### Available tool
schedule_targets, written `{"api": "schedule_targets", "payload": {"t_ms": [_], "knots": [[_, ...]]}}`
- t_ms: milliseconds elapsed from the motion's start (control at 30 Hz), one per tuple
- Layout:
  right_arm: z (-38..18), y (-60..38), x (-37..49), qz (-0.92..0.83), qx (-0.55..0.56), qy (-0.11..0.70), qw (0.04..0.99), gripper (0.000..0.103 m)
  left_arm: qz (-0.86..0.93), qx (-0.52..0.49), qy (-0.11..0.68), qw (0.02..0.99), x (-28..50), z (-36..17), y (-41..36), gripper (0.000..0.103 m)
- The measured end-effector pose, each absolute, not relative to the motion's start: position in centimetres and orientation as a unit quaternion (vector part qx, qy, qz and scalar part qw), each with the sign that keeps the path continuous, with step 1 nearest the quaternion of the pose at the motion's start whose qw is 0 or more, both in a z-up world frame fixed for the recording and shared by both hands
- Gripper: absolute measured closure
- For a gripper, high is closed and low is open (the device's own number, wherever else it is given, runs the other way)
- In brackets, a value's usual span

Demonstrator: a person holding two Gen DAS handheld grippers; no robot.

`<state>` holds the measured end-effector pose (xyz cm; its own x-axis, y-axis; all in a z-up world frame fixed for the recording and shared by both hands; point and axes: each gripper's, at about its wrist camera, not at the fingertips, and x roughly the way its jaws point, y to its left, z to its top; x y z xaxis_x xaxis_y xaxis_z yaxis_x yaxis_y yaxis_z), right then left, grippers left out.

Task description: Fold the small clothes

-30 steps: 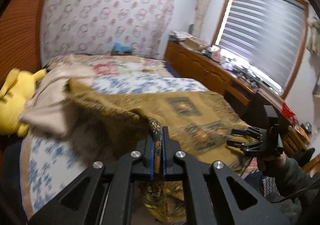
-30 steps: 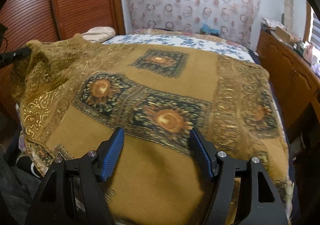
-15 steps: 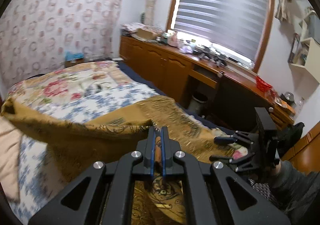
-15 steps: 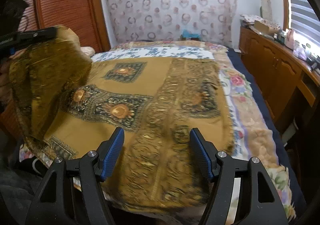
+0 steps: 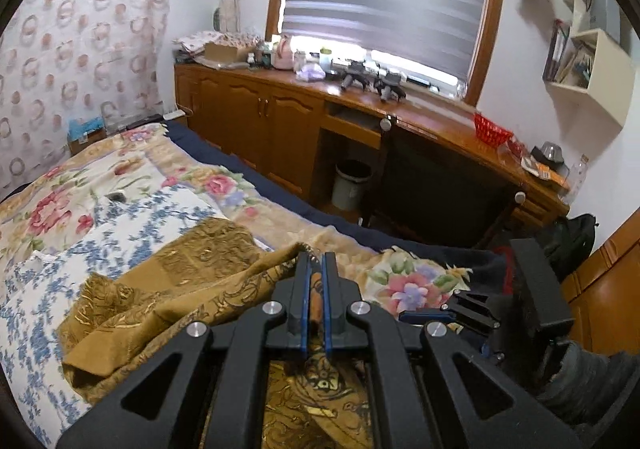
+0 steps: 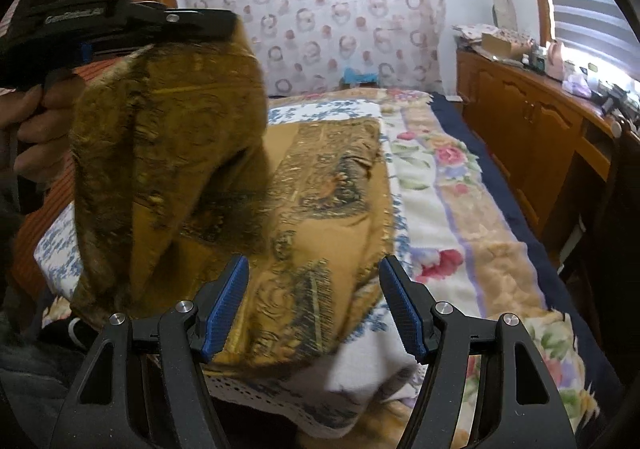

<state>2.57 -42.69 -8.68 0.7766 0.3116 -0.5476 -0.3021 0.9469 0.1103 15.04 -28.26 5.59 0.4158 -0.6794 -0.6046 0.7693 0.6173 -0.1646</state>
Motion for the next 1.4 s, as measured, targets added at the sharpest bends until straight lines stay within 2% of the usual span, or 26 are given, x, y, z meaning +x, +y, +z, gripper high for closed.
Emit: {"api": "schedule_targets", "payload": {"t_ms": [100,300,400,467,533,600,967,1333,1400], "knots": [[-8.7,-43.5,2.2,0.159,0.011,0.291,0.943,0.033,-0.433,0.074,0.333,0.834,15.2,4.9,-29.3,0.101],[-8.7,-44.0,2.0,0.152,0.015,0.29,0.945,0.034,-0.428,0.078,0.331,0.837,14.6,4.6,-28.2,0.091],[-8.5,-43.9,2.1,0.151,0.015,0.289,0.945,0.034,-0.412,0.081,0.33,0.845,14.5,4.5,-26.4,0.078],[-8.3,-43.9,2.2,0.149,0.012,0.287,0.946,0.034,-0.402,0.083,0.333,0.849,14.7,4.1,-24.9,0.062],[-8.0,-43.8,2.2,0.146,0.009,0.284,0.948,0.034,-0.388,0.083,0.336,0.854,14.6,3.4,-23.1,0.054],[-7.7,-44.0,2.2,0.141,0.005,0.28,0.95,0.034,-0.371,0.087,0.339,0.86,14.5,2.6,-21.4,0.042],[-4.8,-44.1,3.0,0.132,-0.015,0.263,0.955,0.033,-0.275,0.061,0.376,0.883,14.4,-2.7,-12.5,0.041],[-3.5,-35.0,9.4,0.219,-0.082,0.281,0.931,0.033,-0.234,0.028,0.389,0.89,14.0,-5.1,-8.8,0.041],[-3.6,-32.6,10.7,0.238,-0.104,0.287,0.922,0.03,-0.231,0.021,0.386,0.893,13.9,-5.1,-8.3,0.041]]}}
